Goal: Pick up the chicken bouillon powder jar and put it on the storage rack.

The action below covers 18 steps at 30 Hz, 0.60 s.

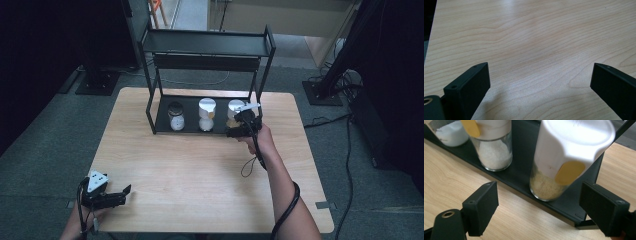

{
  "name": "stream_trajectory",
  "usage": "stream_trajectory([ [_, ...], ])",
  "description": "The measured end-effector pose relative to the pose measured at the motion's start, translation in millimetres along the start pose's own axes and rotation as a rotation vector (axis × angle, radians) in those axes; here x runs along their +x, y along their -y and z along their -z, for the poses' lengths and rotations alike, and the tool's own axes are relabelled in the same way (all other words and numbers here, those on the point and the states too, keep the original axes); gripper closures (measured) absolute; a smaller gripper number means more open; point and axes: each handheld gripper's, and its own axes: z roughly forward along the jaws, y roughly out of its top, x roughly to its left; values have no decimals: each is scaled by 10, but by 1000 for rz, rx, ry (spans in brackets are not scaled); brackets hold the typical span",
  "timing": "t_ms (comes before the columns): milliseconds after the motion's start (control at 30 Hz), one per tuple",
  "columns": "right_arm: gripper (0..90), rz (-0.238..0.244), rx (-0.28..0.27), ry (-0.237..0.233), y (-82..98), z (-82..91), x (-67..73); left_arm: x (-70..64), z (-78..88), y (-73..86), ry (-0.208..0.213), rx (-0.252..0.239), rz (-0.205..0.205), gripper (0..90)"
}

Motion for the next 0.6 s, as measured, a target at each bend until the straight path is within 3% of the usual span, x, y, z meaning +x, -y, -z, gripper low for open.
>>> stream_trajectory([
  [600,106,3,-9,-25,246,91,14,-4,-4,-2,1,5,-8,29],
])
